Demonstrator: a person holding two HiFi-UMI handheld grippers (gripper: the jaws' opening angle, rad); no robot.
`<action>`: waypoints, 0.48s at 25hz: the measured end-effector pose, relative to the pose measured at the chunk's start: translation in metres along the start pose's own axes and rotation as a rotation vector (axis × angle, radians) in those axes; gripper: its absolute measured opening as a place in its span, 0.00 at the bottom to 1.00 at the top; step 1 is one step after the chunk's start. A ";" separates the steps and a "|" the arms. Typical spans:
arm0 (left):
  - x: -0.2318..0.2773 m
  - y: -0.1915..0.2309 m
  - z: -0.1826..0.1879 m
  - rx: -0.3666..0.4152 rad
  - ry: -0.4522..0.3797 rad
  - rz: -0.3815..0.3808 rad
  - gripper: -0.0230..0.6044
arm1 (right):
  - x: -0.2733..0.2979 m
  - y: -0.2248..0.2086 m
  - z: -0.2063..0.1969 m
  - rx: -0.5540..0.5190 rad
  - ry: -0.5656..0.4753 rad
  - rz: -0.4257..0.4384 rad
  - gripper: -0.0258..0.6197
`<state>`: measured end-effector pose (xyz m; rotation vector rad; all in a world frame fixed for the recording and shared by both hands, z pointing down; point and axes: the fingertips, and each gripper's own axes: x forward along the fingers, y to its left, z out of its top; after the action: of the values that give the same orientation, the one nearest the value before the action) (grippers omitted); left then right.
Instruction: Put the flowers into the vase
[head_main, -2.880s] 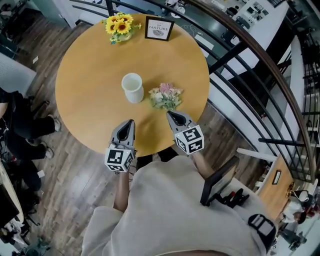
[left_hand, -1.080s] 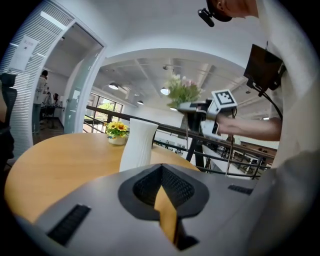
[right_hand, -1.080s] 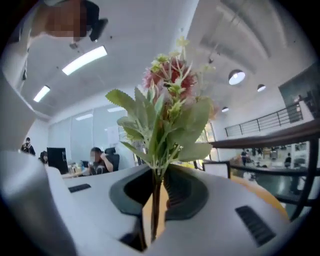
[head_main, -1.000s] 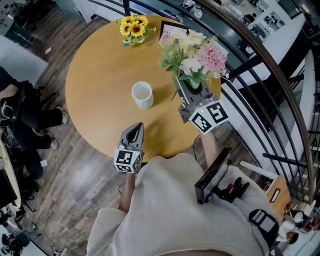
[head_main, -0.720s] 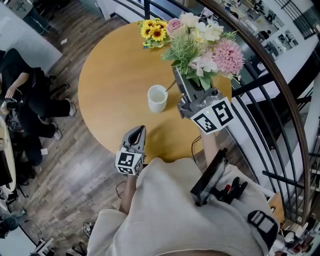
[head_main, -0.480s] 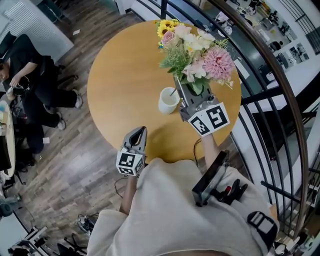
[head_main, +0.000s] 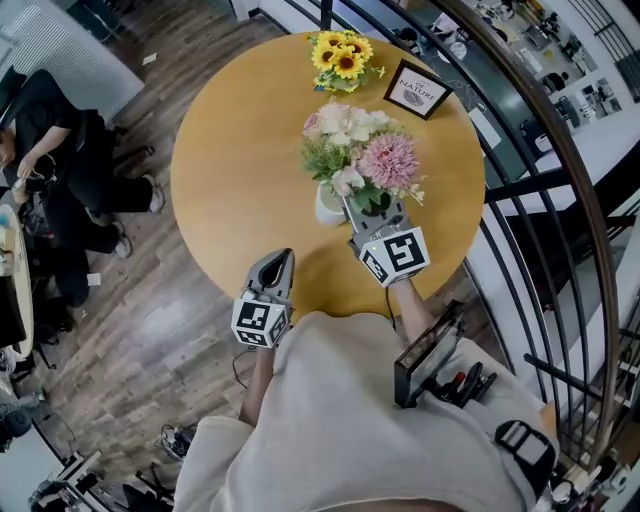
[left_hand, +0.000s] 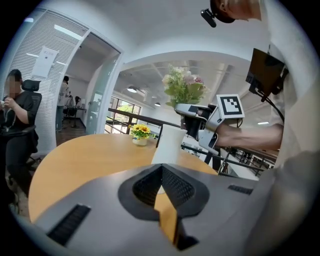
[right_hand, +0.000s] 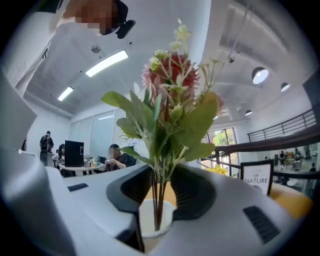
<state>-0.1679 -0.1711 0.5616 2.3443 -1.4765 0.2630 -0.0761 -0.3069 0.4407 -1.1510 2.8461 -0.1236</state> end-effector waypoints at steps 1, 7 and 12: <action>0.002 -0.001 0.000 0.002 0.001 -0.005 0.05 | 0.000 -0.001 -0.007 0.002 0.018 -0.012 0.21; 0.008 -0.012 0.005 0.019 -0.003 -0.029 0.05 | -0.008 -0.003 -0.039 -0.016 0.159 -0.040 0.41; 0.005 -0.009 0.004 0.022 -0.004 -0.023 0.05 | -0.006 0.005 -0.052 -0.020 0.210 -0.012 0.56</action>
<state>-0.1579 -0.1730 0.5574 2.3794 -1.4544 0.2705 -0.0805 -0.2962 0.4924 -1.2278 3.0278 -0.2307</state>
